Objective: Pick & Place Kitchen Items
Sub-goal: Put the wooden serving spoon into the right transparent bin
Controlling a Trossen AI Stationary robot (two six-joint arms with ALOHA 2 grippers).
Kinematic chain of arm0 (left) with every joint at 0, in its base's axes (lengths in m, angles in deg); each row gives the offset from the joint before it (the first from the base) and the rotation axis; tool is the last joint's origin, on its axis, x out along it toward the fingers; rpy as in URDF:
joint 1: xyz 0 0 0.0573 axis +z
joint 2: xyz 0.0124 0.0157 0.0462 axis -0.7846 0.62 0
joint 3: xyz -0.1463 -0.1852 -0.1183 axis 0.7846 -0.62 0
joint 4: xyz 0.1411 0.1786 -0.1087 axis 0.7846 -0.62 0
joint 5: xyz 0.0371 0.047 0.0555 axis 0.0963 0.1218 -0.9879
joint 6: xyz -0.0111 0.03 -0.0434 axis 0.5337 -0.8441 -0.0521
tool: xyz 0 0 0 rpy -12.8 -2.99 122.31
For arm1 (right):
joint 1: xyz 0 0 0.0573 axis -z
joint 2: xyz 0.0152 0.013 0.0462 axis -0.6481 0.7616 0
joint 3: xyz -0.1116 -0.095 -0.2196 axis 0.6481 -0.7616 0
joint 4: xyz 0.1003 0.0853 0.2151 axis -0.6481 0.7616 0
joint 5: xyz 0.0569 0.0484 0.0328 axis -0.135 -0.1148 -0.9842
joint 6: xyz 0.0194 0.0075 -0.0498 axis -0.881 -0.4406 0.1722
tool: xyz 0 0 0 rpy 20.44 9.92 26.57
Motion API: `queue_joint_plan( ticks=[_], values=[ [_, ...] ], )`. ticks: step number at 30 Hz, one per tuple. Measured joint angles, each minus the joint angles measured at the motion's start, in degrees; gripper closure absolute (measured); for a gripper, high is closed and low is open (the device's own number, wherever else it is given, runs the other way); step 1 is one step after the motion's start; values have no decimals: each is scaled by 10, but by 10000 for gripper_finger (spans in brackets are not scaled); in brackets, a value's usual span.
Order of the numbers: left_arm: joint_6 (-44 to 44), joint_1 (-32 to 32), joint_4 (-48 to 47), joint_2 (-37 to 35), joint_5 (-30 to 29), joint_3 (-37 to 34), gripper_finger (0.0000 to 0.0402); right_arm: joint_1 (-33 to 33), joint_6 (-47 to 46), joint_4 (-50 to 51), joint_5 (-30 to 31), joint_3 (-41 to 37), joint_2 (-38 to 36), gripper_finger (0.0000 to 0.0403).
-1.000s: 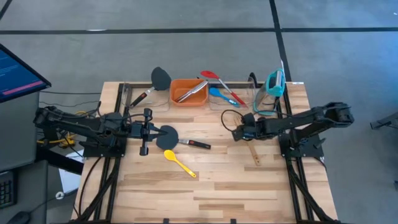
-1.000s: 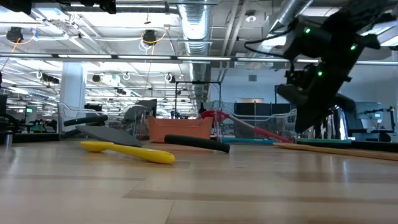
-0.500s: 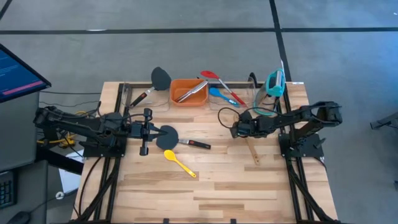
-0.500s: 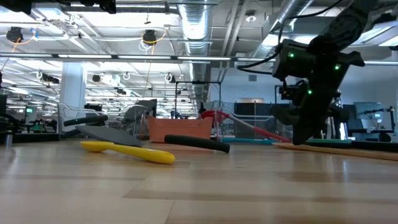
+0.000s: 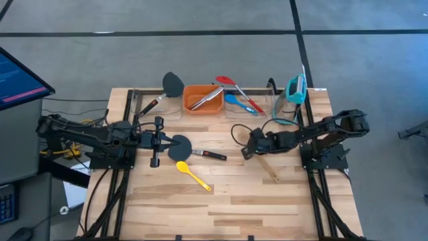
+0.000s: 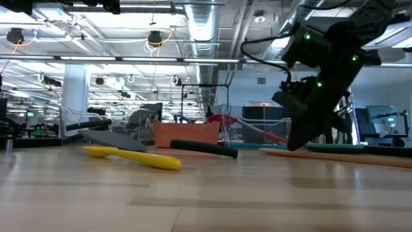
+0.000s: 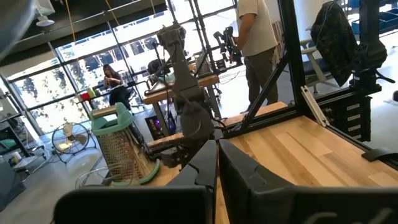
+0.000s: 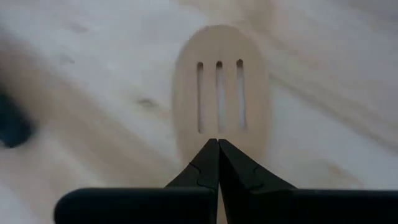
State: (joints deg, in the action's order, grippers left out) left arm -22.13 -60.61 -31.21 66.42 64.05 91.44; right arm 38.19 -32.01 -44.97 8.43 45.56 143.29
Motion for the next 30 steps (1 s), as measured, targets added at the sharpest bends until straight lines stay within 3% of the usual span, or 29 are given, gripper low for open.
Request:
queue_joint_plan(
  ticks=[5, 15, 23, 30],
  values=[
    [0, 0, 1, 0, 0, 0, 399, -26, 0, -35, -4, 0, 0, 403],
    [0, 0, 2, 0, 0, 0, 399, -50, 0, -13, 16, 17, 0, 403],
    [0, 0, 2, 0, 0, 0, 399, -92, -63, 169, -13, 80, 0, 403],
    [0, 0, 2, 4, 0, 0, 399, -186, -148, 276, -57, 113, -6, 403]
  ],
)
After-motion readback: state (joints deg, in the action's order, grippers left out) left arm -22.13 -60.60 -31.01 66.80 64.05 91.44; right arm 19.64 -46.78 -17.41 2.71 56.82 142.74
